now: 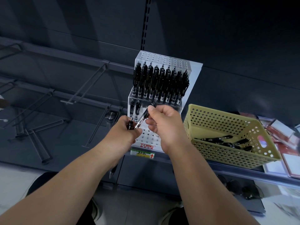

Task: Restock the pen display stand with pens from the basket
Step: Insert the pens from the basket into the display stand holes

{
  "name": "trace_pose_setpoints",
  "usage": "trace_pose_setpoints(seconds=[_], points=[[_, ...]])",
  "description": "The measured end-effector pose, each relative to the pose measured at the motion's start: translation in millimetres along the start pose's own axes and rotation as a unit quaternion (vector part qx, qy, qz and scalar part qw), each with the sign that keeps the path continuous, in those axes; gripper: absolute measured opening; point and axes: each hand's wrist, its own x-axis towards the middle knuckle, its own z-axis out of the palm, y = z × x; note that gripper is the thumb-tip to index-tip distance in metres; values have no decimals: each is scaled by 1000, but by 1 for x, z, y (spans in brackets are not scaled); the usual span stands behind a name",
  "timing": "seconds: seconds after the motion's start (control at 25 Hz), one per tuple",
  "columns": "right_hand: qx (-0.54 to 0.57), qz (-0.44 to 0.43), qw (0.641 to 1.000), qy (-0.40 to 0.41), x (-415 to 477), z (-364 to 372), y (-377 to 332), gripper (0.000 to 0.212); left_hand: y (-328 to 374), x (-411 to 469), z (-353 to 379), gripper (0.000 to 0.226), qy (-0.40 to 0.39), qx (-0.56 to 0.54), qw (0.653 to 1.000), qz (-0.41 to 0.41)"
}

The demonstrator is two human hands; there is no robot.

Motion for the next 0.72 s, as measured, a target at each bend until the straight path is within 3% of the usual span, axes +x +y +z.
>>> trace_pose_setpoints(seconds=[0.2,0.36,0.52,0.72], points=[[-17,-15,999,26,2,0,-1,9,-1,2,0,4,-1,7,1000,-2],[-20,-81,994,64,9,-8,-8,2,-7,14,-11,11,56,-57,996,-37],[-88,-181,975,90,20,-9,-9,14,-10,23,-20,21,50,-184,975,-113],[-143,-228,960,81,26,-2,-3,21,-13,28,-23,31,62,-179,974,-122]])
